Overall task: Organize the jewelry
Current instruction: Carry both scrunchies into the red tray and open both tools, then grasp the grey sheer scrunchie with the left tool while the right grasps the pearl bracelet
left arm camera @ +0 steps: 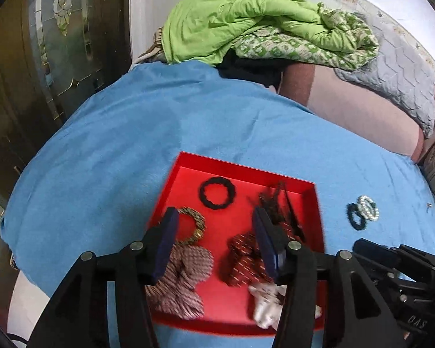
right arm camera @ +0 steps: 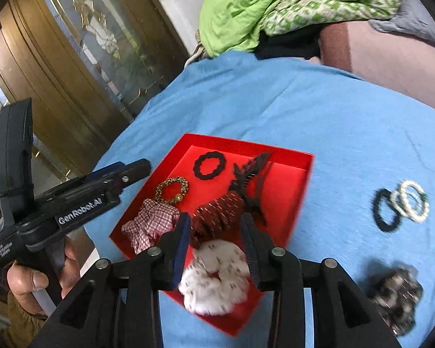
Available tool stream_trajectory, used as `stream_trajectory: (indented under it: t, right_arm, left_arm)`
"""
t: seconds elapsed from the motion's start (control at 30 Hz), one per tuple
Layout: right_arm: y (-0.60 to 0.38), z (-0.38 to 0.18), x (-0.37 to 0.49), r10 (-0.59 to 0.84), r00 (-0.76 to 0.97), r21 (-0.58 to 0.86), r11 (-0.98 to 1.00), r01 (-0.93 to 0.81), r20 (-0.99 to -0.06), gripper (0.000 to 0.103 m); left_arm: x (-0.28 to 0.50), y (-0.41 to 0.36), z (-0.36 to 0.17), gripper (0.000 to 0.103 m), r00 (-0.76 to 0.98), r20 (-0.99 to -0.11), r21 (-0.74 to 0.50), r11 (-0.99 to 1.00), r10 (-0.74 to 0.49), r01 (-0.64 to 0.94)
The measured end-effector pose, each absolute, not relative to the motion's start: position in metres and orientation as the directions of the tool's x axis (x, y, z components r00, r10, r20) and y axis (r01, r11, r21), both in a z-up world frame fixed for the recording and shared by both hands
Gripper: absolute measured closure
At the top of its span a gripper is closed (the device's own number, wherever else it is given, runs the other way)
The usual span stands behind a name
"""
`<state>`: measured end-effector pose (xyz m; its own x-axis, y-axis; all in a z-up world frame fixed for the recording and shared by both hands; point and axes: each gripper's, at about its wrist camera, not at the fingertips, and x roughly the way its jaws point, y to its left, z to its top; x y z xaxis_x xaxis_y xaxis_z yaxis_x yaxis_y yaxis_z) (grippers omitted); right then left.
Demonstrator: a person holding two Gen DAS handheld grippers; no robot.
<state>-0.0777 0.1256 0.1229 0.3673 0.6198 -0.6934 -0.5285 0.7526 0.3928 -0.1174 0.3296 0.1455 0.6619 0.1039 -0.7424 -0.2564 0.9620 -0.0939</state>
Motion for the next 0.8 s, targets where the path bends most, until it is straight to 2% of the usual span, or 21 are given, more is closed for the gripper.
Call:
stream_trajectory:
  t: [0.23,0.5,0.8]
  right_arm:
    - [0.032,0.117,-0.104,0.548,0.433,0.365,0.822,-0.438,-0.715,0.058]
    - [-0.099,0.088,-0.123,0.423,0.484,0.370,0.906,-0.206,-0.766,0.057]
    - [-0.140,0.075,-0.126,0.414,0.503,0.400,0.905,-0.141,-0.759,0.057]
  left_arm:
    - [-0.131,0.286,0.153,0.050,0.662,-0.748,-0.115,0.975,0.042,-0.192]
    - [-0.132,0.206,0.144,0.050,0.632,-0.773,-0.116,0.992,-0.055,-0.056]
    - [-0.121,0.131,0.103,0.050,0.532,-0.822,-0.178,0.979,-0.202,0.097]
